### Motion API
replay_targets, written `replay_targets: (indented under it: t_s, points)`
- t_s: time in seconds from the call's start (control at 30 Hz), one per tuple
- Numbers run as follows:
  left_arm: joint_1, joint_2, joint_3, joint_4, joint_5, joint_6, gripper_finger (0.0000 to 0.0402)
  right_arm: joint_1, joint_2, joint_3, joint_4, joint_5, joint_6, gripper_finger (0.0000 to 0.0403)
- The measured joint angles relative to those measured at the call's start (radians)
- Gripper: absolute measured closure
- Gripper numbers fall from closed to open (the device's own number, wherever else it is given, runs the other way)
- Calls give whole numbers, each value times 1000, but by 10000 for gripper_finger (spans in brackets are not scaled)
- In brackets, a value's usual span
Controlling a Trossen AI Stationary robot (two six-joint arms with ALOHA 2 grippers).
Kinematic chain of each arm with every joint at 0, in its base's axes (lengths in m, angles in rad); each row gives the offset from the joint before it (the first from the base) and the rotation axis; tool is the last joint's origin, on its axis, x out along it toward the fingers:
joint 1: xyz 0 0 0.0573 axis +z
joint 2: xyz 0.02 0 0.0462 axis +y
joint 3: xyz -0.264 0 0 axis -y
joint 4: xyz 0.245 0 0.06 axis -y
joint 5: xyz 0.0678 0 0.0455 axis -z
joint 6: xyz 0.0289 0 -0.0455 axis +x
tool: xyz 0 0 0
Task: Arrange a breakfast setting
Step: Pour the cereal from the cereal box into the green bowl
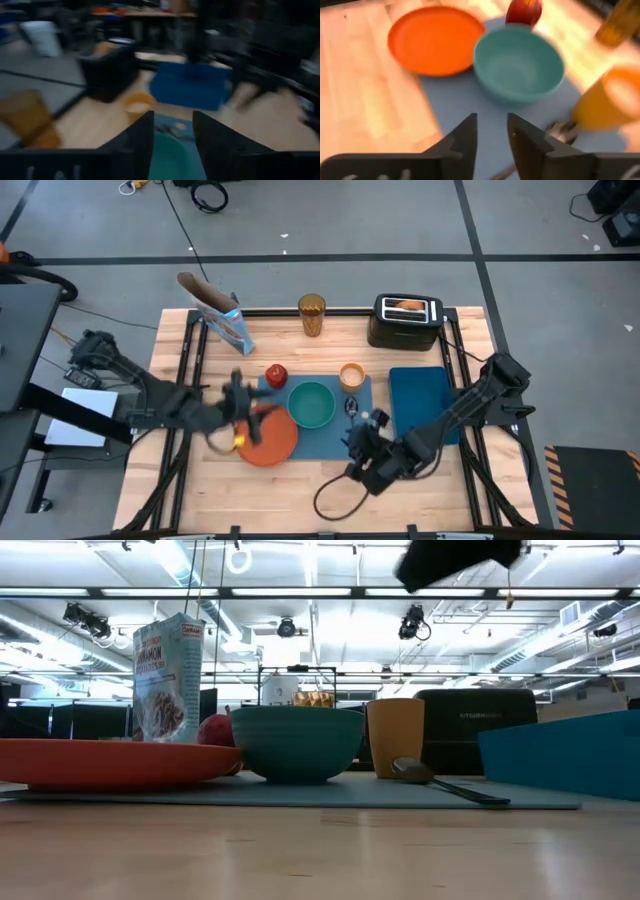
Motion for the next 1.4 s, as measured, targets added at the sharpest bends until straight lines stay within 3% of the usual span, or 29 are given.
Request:
replay_targets:
  t_s: [0.17,0.3,0.4,0.6,0.9,1.3,1.4]
  points:
    - [250,-82,4,-13,3,50,180,-65,-77,11,4,3,-221,215]
    - [456,-119,157,-313,59,6,126,-92,-174,12,-36,-40,-359,159]
    - [627,-92,334,-615,200,-28,119,-110,-258,9,-71,-59,-427,130]
    - [855,-23,580,-920,378,-42,140,-163,-419,-57,-122,-69,-454,116]
    - [1039,109,684,-1114,598,-72,161,-297,-562,-155,-119,-240,-505,122]
    - [1168,186,683,-1162,577,-27,161,-341,-580,-239,-84,-314,-531,121]
    - [1172,186,657,-1177,620,-27,162,-341,-579,-262,-63,-337,-530,121]
